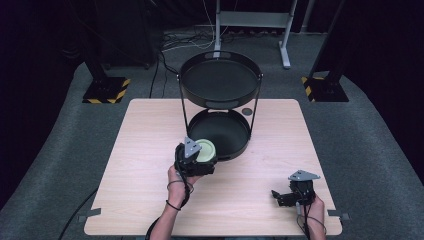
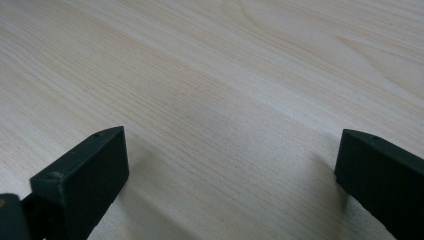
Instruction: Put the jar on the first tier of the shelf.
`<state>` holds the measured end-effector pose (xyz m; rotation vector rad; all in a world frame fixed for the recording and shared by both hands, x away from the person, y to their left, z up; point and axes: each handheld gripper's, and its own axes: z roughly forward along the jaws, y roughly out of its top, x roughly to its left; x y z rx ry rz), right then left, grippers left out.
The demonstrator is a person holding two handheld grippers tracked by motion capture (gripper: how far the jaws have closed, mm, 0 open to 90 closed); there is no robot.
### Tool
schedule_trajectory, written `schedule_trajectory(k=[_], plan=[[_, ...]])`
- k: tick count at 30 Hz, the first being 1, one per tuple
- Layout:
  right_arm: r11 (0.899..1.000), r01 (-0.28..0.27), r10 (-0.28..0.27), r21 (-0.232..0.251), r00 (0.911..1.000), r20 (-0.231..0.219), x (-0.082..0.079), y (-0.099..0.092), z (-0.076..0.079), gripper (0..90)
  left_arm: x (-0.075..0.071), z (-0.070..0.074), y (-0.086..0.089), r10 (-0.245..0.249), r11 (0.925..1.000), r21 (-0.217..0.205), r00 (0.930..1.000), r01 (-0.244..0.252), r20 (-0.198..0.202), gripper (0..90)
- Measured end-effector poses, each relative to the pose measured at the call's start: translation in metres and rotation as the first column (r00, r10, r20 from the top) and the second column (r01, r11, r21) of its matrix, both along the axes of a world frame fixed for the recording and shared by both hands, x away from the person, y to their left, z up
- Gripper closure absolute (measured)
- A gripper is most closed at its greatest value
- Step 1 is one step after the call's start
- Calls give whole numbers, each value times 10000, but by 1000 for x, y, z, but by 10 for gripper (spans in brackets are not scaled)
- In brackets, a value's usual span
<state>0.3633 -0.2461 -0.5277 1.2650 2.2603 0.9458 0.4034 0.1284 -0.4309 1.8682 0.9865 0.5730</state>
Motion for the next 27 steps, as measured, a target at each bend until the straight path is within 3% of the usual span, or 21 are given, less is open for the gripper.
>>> schedule_trajectory(k=[27], plan=[[10000, 1, -1, -1, 10000, 3, 0, 0, 0, 1, 36, 8, -9, 79, 9998, 192, 9999, -80, 68, 112]])
